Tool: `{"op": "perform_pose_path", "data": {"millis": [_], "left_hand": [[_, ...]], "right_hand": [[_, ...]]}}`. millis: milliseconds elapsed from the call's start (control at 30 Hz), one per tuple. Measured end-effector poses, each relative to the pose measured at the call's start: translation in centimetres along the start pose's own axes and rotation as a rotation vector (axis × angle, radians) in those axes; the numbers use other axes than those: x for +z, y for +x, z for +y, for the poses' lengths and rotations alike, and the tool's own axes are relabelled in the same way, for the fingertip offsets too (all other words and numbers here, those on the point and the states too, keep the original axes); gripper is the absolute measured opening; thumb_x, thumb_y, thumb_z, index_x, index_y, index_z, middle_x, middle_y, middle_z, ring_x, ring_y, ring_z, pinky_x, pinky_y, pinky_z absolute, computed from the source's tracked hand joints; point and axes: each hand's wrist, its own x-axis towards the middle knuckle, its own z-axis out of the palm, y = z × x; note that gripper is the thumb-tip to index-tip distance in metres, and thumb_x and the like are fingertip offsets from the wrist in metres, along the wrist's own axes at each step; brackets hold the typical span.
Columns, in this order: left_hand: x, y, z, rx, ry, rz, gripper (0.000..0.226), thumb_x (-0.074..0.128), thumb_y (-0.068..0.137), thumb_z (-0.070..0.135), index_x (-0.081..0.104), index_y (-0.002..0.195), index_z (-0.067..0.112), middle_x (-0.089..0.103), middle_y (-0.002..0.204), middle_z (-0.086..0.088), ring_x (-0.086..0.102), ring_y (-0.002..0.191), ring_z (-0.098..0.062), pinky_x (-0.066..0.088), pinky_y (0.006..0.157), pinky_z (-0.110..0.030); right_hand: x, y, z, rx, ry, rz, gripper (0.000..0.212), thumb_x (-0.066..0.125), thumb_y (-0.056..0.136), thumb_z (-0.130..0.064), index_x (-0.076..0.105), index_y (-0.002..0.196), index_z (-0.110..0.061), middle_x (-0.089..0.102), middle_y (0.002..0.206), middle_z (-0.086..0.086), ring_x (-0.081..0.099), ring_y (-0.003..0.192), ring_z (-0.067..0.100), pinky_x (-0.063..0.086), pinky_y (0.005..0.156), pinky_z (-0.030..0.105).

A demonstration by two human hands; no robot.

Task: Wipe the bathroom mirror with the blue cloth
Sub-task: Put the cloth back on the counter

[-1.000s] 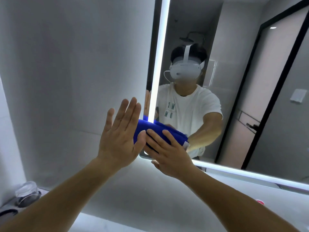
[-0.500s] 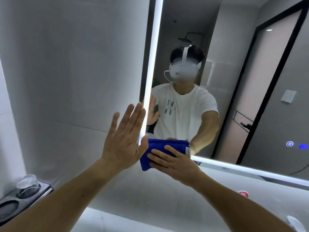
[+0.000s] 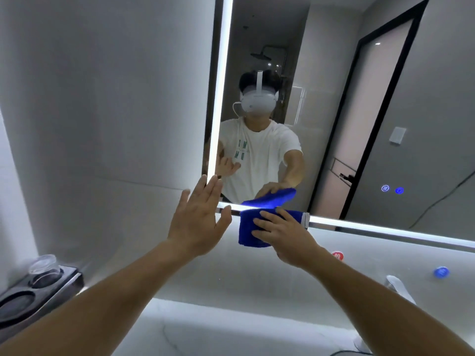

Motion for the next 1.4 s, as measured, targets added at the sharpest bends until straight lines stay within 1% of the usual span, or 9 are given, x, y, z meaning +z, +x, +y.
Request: {"op": "perform_pose_path", "data": {"millis": [100,200,300,500,667,800,933,1100,1400], "left_hand": [[-0.1,-1.6,2.3,-0.289,-0.255,-0.259,0.053,0.02,0.104,0.045,0.053,0.133,0.015,0.059,0.132,-0.008,0.055,0.119,-0.027,0.043,0.093,-0.039],[0.0,-3.8,4.8,-0.59,-0.728,-0.465,0.054,0.03,0.101,0.053,0.064,0.101,0.011,0.069,0.108,-0.011,0.064,0.097,-0.027,0.051,0.084,-0.038],[0.4,-7.0,7.4,-0.781,-1.083,-0.569,0.057,0.038,0.093,0.067,0.062,0.102,0.016,0.072,0.1,-0.009,0.068,0.092,-0.027,0.052,0.075,-0.035],[1.9,-13.1,13.9,-0.987,-1.453,-0.394,0.036,0.072,0.084,0.028,0.062,0.114,0.009,0.076,0.09,-0.008,0.075,0.076,-0.026,0.058,0.059,-0.034],[3.3,-18.5,15.4,-1.221,-1.408,-0.306,0.022,0.062,0.086,0.008,0.064,0.108,0.003,0.074,0.09,-0.016,0.071,0.074,-0.028,0.055,0.054,-0.032],[4.7,-22.2,14.9,-1.3,-1.43,-0.316,0.02,0.054,0.09,0.008,0.062,0.108,0.005,0.071,0.093,-0.014,0.069,0.079,-0.03,0.057,0.057,-0.036],[6.8,-24.3,13.7,-1.282,-1.369,-0.473,0.03,0.058,0.091,0.014,0.059,0.12,0.005,0.068,0.11,-0.014,0.066,0.098,-0.033,0.058,0.071,-0.041],[11.8,-29.1,11.5,-1.147,-1.165,-0.824,0.052,0.071,0.079,0.007,0.053,0.125,0.022,0.067,0.116,-0.006,0.065,0.104,-0.031,0.06,0.077,-0.045],[20.8,-35.7,8.0,-1.056,-0.974,-0.685,0.049,0.072,0.082,0.009,0.052,0.125,0.022,0.065,0.119,-0.003,0.065,0.103,-0.024,0.057,0.09,-0.044]], "right_hand": [[-1.2,-1.6,-2.7,0.314,0.327,0.15,0.057,0.055,0.088,-0.006,0.051,0.142,-0.026,0.044,0.151,-0.003,0.031,0.143,0.02,0.02,0.115,0.037],[-2.6,-3.6,-5.6,0.557,0.609,0.239,0.058,0.058,0.086,-0.005,0.051,0.141,-0.02,0.05,0.146,0.001,0.04,0.137,0.02,0.027,0.115,0.034],[-3.9,-6.5,-8.6,0.661,0.775,0.254,0.054,0.058,0.087,-0.005,0.051,0.139,-0.015,0.058,0.136,0.005,0.05,0.127,0.022,0.035,0.111,0.038],[-5.6,-13.6,-15.1,0.731,0.987,0.298,0.047,0.06,0.082,-0.002,0.059,0.127,-0.017,0.064,0.123,-0.001,0.055,0.117,0.02,0.041,0.104,0.039],[-3.4,-19.1,-17.9,0.654,1.183,0.105,0.063,0.059,0.087,-0.028,0.039,0.146,-0.02,0.05,0.14,-0.003,0.048,0.124,0.014,0.041,0.104,0.036],[-0.2,-22.7,-19.1,0.974,1.571,-0.038,0.059,0.057,0.093,-0.043,0.039,0.144,-0.02,0.048,0.144,-0.003,0.053,0.118,0.005,0.044,0.093,0.021],[3.7,-25.0,-21.3,1.111,2.099,-0.368,0.04,0.063,0.092,-0.046,0.062,0.11,-0.01,0.075,0.095,0.008,0.073,0.085,0.028,0.059,0.075,0.038],[8.4,-24.7,-26.4,1.271,1.978,-0.362,0.022,0.06,0.096,-0.032,0.059,0.105,-0.012,0.07,0.102,0.014,0.064,0.078,0.021,0.054,0.066,0.028],[16.0,-23.3,-33.1,1.657,1.93,-0.392,0.021,0.062,0.094,-0.03,0.059,0.1,-0.011,0.069,0.095,0.011,0.068,0.083,0.026,0.058,0.061,0.031]]}}
